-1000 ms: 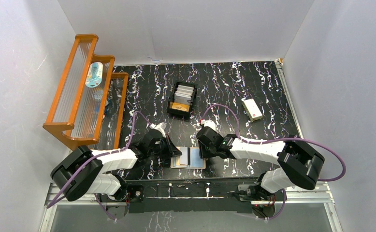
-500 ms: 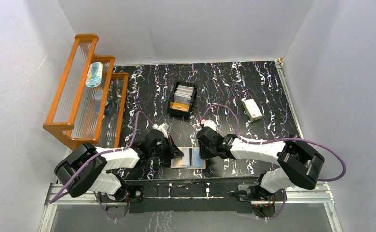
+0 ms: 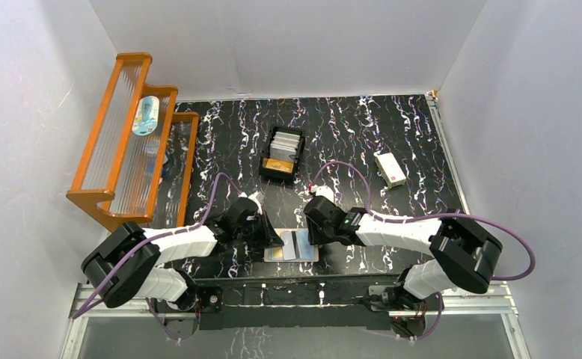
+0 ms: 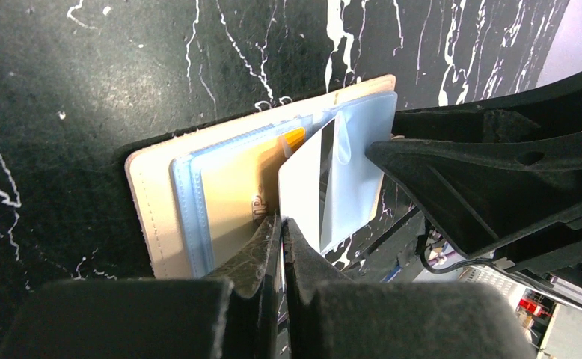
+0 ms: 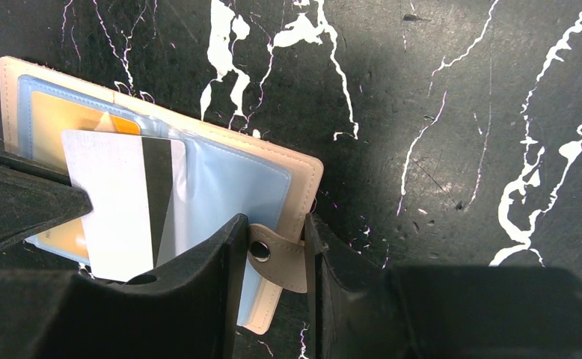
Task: Put the credit cards into the card holder
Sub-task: Insert the credit card into the card holder.
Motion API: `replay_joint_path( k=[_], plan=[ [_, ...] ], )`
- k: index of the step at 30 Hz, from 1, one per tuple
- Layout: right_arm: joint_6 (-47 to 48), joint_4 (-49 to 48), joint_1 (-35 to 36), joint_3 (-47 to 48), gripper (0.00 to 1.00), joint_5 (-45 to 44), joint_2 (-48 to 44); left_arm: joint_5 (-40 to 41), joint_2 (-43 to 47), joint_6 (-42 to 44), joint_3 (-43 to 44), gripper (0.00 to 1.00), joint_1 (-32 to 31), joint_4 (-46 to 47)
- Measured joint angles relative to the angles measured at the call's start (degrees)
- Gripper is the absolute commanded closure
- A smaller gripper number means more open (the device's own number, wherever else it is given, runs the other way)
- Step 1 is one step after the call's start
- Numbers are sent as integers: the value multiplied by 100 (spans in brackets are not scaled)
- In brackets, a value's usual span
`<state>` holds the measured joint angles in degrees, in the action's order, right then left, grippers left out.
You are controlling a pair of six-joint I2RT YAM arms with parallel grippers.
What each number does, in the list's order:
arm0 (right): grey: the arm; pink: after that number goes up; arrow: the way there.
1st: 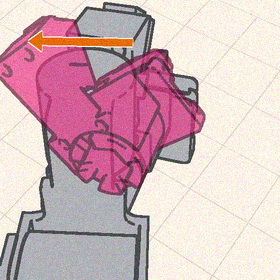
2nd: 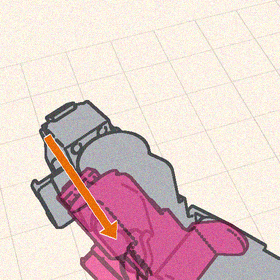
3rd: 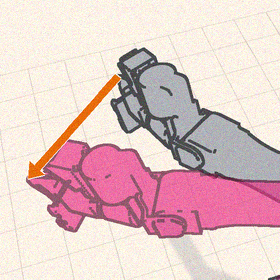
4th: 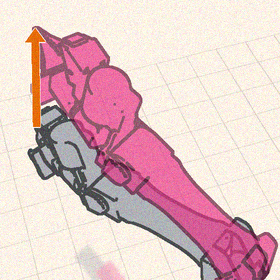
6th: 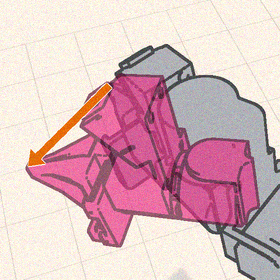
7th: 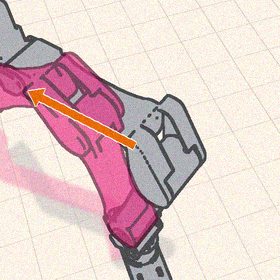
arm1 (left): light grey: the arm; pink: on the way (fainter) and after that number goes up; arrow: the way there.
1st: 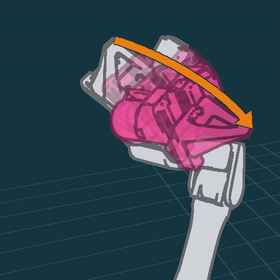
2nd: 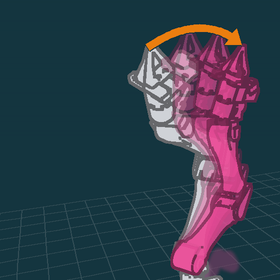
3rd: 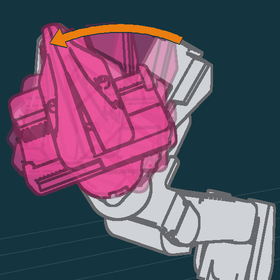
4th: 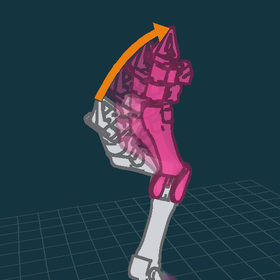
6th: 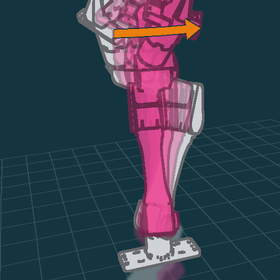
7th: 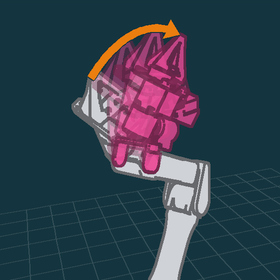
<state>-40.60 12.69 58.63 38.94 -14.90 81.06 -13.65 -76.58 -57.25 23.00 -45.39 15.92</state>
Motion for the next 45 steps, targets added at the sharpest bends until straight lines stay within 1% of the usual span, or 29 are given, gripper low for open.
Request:
replay_joint_path(
  k=[5,11,29,45],
  plan=[
    [0,-2,0,0,58,-7,0,103,83,2,116,100,-20,-402],
    [0,-2,0,0,59,-7,0,96,59,46,234,100,-22,-619],
    [7,-2,0,0,59,-11,0,-120,-610,417,1193,100,-17,-1698],
    [11,0,0,0,59,-13,0,-122,-573,575,1248,100,-17,-1941]
  ],
)
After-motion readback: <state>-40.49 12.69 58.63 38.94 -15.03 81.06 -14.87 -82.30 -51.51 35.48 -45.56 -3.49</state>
